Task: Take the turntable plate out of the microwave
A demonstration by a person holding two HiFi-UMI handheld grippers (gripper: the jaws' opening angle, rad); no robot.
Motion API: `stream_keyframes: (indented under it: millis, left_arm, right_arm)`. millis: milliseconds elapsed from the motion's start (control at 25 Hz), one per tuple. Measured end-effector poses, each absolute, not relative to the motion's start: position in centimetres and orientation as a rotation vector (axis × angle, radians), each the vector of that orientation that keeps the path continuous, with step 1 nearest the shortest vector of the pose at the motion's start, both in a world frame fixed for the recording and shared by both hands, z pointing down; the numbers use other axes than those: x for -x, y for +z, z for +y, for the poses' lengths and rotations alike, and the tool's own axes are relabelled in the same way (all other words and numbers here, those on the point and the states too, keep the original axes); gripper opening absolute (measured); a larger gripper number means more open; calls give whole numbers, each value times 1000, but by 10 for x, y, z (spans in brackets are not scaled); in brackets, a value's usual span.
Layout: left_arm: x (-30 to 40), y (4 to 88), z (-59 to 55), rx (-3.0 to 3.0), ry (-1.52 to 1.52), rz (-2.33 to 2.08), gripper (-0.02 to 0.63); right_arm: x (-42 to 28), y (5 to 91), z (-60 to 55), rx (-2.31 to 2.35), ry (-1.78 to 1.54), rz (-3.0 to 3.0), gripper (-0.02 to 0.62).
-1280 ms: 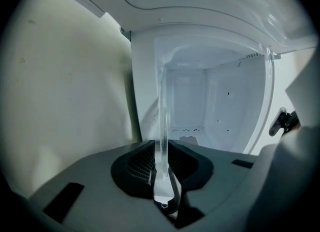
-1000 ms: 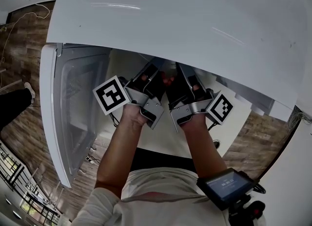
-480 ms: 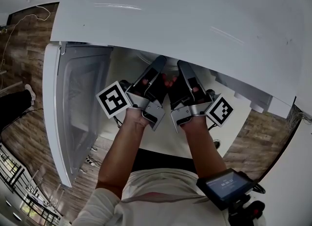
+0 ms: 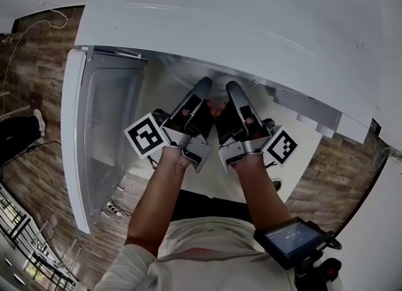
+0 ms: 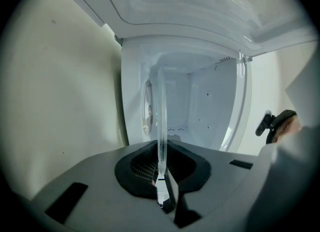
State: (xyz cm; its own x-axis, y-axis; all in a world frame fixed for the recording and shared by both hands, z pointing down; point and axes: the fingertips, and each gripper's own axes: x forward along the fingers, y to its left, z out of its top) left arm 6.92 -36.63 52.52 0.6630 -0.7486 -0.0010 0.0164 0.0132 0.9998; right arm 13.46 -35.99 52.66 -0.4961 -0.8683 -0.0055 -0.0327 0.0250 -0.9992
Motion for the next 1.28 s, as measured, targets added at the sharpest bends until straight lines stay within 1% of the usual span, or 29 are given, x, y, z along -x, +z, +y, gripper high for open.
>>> stream_keyframes:
  millis: [400, 600, 1280]
  left_arm:
    - [-53, 516, -348, -1443, -679, -679, 41]
    - [-55, 498, -316, -1435, -708, -708, 42]
    - [-51, 473, -210, -1378, -821, -831, 43]
  right_arm:
    - [-117, 518, -345, 870, -1577, 1659, 37]
    - [-119, 499, -316, 837, -1600, 1691, 38]
    - [-113, 476, -220, 689, -1737, 1813, 38]
